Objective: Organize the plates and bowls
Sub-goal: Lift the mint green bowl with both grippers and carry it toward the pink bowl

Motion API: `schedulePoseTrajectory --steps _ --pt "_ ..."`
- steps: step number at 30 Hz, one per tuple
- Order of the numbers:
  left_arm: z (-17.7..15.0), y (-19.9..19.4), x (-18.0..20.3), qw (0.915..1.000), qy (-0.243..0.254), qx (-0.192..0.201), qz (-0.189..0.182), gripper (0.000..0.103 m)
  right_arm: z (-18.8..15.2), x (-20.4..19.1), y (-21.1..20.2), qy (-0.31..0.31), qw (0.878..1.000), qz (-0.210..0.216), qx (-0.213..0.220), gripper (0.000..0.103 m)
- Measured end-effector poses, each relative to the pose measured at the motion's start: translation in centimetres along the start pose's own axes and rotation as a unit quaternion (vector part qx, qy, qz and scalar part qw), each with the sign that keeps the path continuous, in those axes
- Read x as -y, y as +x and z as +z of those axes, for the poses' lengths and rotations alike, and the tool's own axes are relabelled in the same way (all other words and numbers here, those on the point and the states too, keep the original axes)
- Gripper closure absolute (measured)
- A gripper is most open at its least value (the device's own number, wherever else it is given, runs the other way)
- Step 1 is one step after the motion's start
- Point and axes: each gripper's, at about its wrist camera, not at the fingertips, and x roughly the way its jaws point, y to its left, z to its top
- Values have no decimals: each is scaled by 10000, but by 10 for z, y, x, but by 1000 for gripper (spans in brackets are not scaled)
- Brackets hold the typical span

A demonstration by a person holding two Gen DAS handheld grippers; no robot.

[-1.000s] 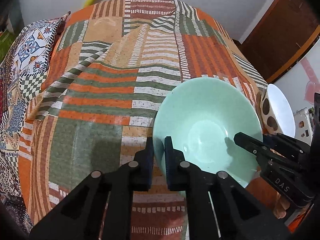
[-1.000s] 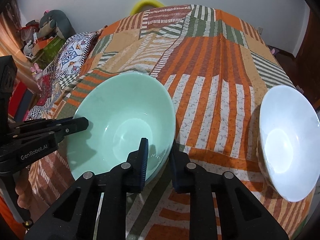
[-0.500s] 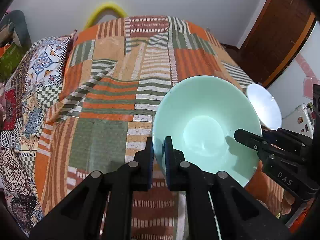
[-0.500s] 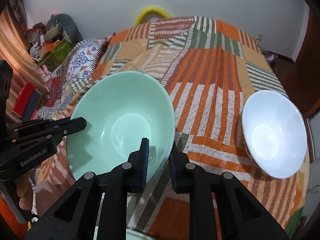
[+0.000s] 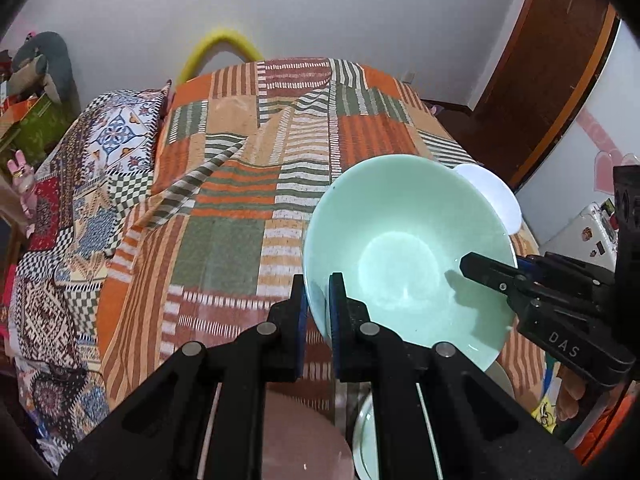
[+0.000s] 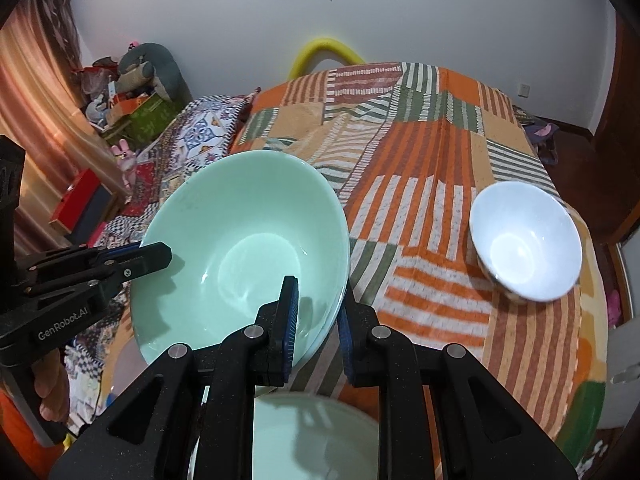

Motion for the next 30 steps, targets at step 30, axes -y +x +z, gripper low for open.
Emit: schedulePoseTrajectory --steps 30 --pt "-119 -71 -30 9980 -352 27 520 94 -72 -72 -6 -402 9975 478 -323 86"
